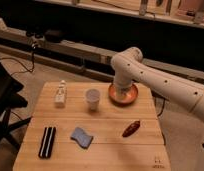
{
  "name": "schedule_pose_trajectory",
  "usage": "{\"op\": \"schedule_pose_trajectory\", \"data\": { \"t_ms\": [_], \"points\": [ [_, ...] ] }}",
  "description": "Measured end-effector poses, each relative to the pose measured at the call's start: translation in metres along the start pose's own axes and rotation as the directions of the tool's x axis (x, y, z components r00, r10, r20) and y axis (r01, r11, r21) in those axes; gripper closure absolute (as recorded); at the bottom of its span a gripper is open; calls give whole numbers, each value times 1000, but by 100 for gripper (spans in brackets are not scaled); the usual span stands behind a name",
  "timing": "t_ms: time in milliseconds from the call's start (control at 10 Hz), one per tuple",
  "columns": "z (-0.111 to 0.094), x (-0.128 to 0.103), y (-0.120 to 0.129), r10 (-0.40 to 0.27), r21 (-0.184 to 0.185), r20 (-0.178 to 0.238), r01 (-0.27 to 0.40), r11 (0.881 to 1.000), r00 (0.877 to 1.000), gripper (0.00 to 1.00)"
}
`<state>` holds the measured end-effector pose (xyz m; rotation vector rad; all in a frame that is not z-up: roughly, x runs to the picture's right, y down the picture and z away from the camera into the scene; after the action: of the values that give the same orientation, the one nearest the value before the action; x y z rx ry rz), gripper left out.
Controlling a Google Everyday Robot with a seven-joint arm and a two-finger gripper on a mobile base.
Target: Move the arm in a circular motion
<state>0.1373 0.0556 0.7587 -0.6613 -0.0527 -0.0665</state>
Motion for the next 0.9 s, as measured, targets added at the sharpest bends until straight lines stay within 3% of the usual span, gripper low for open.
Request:
{"op": "schedule_pose_trajectory", "data": {
  "t_ms": [500,900],
  "points": [
    [2,-21,-5,13,-4,8,-13,1000,1000,100],
    [1,22,-3,23,-10,10,-23,1000,1000,100]
  ]
}}
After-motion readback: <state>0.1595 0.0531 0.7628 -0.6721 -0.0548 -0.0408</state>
